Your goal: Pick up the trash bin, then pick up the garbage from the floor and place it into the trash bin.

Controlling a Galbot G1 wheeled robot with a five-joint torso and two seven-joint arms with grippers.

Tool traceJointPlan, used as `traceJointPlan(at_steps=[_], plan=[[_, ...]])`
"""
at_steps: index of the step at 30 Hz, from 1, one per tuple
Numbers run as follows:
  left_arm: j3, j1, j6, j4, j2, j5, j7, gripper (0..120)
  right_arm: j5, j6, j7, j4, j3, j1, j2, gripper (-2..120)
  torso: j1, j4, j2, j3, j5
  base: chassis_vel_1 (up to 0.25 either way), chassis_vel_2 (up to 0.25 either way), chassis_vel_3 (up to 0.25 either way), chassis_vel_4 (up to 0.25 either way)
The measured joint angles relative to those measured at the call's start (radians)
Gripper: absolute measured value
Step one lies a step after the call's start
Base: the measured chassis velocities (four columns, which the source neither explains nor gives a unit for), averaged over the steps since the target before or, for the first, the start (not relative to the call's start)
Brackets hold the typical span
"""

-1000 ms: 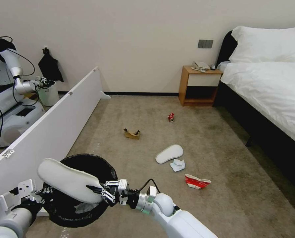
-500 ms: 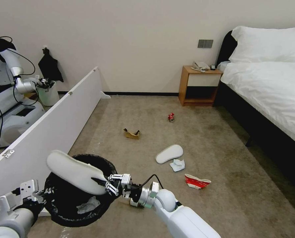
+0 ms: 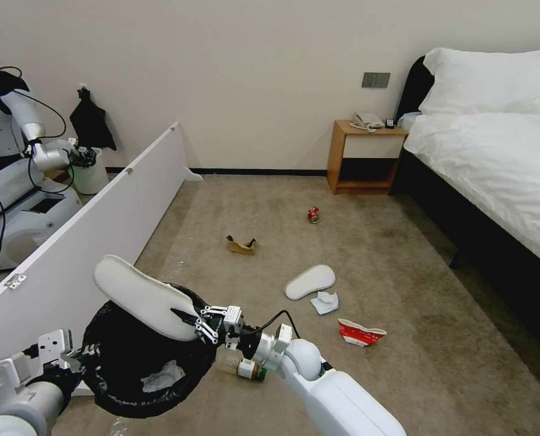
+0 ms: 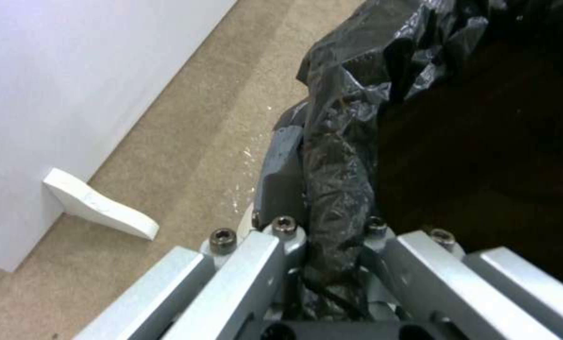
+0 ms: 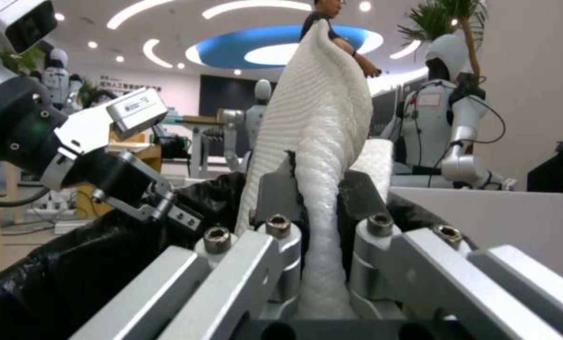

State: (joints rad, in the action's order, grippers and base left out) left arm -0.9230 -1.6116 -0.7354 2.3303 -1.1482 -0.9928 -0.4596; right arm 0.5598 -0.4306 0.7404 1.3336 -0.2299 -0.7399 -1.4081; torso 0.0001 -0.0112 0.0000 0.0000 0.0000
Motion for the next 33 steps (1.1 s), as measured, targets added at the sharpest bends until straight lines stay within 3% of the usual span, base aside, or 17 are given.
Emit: traceJointPlan(at_steps=[4,6,12,14,25,26,33], plan=[[0.000,0.000,0.000,0.001,0.000,0.000,0.000,2,0.008,0.002,0.000,0.005,-0.009,-0.005,0.006,5,0.000,0.0000,0.000,0.000,0.0000,0.000,0.000,0.000,0.000],[-0.004,0.003,0.000,0.001,0.003,-0.001,-0.001,2,0.020,0.012,0.003,0.019,-0.023,-0.011,0.020,16,0.000,-0.0001,0.000,0.000,0.0000,0.000,0.000,0.000,0.000],[-0.002,0.012,0.000,0.001,0.004,-0.003,-0.004,2,0.038,0.020,0.005,0.036,-0.051,-0.017,0.035,30,0.000,0.0000,0.000,0.000,0.0000,0.000,0.000,0.000,0.000],[0.004,0.016,0.000,0.000,0.003,-0.004,-0.006,2,0.046,0.021,0.007,0.041,-0.067,-0.019,0.042,45,0.000,0.0001,0.000,0.000,0.0000,0.000,0.000,0.000,0.000],[0.001,0.021,0.000,-0.004,0.006,-0.007,-0.009,2,0.060,0.028,0.012,0.060,-0.068,-0.030,0.068,80,0.000,-0.0001,0.000,0.000,0.0000,0.000,0.000,0.000,0.000],[0.005,0.022,0.000,-0.004,0.004,-0.007,-0.010,2,0.060,0.028,0.012,0.060,-0.067,-0.031,0.068,88,0.000,0.0000,0.000,0.000,0.0000,0.000,0.000,0.000,0.000],[0.005,0.020,0.000,-0.002,0.004,-0.007,-0.012,2,0.059,0.028,0.012,0.060,-0.065,-0.030,0.066,99,0.000,0.0000,0.000,0.000,0.0000,0.000,0.000,0.000,0.000]])
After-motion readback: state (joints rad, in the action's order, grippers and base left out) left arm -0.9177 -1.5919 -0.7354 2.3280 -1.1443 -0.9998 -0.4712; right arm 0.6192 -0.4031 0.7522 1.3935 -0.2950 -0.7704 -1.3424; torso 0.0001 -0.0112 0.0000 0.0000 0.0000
